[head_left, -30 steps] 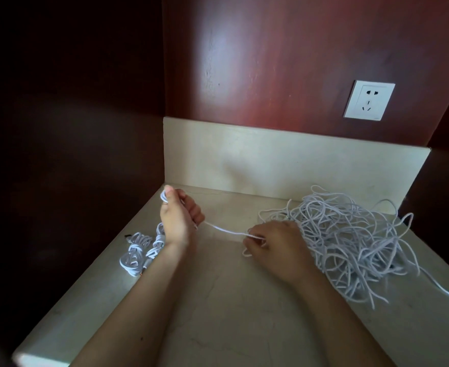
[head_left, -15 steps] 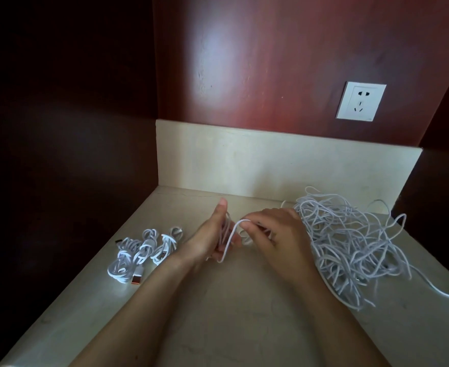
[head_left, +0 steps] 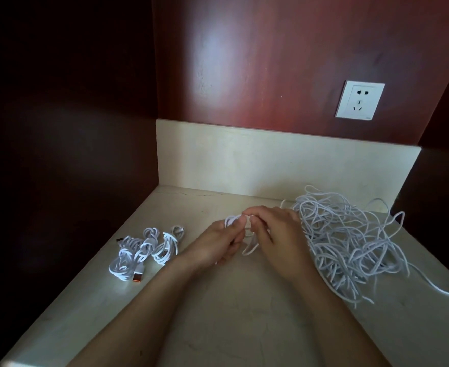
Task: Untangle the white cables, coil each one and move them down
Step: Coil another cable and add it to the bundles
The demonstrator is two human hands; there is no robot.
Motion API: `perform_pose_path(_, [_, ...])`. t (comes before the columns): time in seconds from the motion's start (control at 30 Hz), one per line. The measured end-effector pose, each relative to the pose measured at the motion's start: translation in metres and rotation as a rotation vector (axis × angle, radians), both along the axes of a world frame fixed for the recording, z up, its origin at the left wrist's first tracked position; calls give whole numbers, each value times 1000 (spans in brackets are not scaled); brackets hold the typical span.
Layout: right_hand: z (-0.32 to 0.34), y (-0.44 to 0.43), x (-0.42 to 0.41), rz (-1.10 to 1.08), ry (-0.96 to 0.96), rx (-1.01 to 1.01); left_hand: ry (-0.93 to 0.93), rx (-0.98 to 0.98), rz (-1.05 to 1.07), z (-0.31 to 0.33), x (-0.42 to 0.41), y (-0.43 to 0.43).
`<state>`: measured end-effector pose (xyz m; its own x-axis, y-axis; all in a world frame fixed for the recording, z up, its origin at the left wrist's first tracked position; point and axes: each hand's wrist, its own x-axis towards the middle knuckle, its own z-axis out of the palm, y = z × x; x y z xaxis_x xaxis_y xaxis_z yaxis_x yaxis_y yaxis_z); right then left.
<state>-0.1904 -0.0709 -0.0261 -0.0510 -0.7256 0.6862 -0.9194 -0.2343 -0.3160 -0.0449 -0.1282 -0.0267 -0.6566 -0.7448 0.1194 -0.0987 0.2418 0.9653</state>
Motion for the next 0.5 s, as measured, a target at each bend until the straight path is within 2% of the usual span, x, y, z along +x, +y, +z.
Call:
perform_pose_path(0.17, [2, 1, 0, -97, -19, 32, 232, -184, 353, -3, -5, -2])
perform_pose_path(0.27, [1, 0, 6, -120, 24, 62, 377, -110, 432, -4, -7, -5])
perform_pose_path(0.4, [-5, -3, 9, -120, 67, 85, 461, 37, 520, -4, -7, -10])
perform_pose_path(0.5, [-5, -5, 10, -147, 115, 61, 664, 219, 493, 1, -7, -13])
